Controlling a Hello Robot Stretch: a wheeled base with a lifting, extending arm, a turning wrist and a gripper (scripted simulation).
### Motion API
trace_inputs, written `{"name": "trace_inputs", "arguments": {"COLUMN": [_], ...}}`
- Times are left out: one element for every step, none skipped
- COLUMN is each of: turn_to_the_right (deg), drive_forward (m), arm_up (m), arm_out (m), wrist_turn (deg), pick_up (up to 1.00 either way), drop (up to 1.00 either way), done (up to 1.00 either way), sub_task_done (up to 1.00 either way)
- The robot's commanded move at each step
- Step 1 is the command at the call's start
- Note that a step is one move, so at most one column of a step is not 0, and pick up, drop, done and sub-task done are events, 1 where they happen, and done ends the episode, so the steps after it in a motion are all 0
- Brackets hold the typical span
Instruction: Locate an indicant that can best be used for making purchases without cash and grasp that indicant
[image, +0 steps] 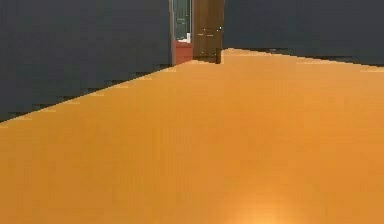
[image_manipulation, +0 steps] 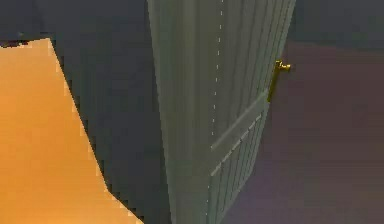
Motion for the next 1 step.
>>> {"name": "trace_inputs", "arguments": {"turn_to_the_right": [0.0], "drive_forward": [1.0], "arm_up": [0.0], "arm_out": [0.0], "wrist_turn": [0.0], "pick_up": [0.0], "drop": [0.0], "done": [0.0], "sub_task_done": [0.0]}}
